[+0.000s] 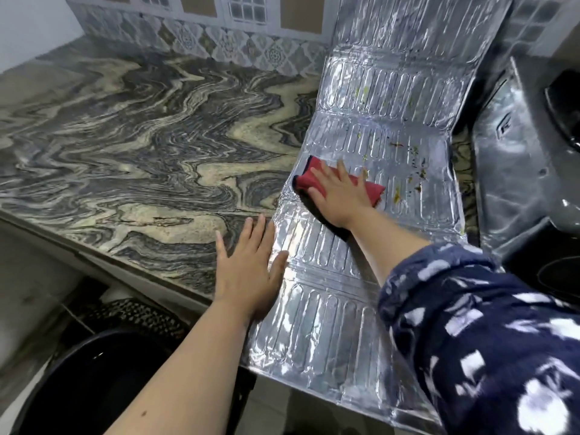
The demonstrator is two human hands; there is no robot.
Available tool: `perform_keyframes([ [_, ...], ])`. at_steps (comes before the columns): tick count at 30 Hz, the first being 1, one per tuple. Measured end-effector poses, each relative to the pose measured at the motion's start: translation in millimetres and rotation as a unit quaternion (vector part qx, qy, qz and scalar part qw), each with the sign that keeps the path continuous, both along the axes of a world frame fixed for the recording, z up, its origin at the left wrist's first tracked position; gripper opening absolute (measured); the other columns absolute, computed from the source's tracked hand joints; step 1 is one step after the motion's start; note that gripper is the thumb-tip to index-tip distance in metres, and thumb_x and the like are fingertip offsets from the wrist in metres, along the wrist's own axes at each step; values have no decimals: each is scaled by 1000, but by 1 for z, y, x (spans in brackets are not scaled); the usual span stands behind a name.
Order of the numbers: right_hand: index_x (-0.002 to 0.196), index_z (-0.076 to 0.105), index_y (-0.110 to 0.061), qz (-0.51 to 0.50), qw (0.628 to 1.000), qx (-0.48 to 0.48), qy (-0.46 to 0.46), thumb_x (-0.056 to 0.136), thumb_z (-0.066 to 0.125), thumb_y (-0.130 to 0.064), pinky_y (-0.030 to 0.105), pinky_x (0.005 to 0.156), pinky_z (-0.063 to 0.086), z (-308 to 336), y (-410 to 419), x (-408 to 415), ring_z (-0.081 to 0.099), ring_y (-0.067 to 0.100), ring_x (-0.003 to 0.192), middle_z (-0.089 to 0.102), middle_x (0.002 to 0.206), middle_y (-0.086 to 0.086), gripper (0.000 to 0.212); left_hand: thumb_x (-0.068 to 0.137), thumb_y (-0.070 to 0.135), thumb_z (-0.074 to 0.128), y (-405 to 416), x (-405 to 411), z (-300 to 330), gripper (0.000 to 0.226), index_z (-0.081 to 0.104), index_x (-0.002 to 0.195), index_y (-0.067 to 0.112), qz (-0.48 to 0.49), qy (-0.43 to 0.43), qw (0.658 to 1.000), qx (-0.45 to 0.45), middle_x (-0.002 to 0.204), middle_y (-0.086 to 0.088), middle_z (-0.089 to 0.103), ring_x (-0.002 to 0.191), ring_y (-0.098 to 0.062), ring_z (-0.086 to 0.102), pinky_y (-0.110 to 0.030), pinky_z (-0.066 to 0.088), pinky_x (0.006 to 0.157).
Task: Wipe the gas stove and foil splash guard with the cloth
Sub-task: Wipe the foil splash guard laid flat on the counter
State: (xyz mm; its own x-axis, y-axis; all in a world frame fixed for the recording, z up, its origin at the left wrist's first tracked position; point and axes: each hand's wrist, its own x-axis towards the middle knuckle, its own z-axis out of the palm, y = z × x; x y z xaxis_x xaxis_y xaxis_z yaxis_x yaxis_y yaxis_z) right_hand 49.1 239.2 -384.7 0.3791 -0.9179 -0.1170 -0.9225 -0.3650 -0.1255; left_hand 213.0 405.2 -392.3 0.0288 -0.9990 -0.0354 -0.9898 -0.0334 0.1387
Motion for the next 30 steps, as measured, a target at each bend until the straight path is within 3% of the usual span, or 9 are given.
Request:
perform_keyframes([
  [6,151,12,-34,102,994,-23,-37,98,18,-53,56,116,-9,-5,74,20,-8,18,148,0,161,-10,56,83,56,-11,12,26,0,74,-6,151,27,-25,-41,999,8,158,14,-12,146,-8,-11,-54,-12,115],
  [10,150,12,-36,149,988,-20,-38,97,23,-55,52,115,-10,0,68,13,-5,14,148,3,160,-12,58,86,58,-11,21,35,0,72,-4,151,29,-16,-30,999,3,157,16,-11,146,-8,-13,-55,-13,115],
  [14,151,11,-33,52,998,-15,-33,97,19,-56,56,115,-8,-1,13,-8,-5,18,149,3,161,-8,59,80,61,-21,22,33,-1,78,-5,150,30,-10,-29,1000,-5,154,18,-15,145,-7,-15,-53,-15,114],
  [17,152,9,-32,-17,1000,-7,-9,97,15,-56,56,115,-10,-1,-1,-8,-7,19,148,0,161,-7,60,85,61,-11,21,32,-2,74,-1,151,30,-5,-17,1000,-9,155,17,-10,146,-8,-11,-55,-11,115],
  [24,150,11,-37,53,997,13,-60,97,17,-55,56,115,-11,2,116,12,-12,16,148,-3,160,-12,56,81,58,-13,19,30,-4,76,0,151,30,-5,-38,999,6,159,16,-7,147,-9,-9,-58,-7,115],
  [30,149,9,-41,39,999,-2,-20,86,5,-64,49,118,-5,2,169,-59,-6,12,148,0,159,-16,67,89,57,-10,19,32,-2,69,-1,151,30,-13,-36,999,10,159,14,-7,147,-9,-10,-58,-8,115],
])
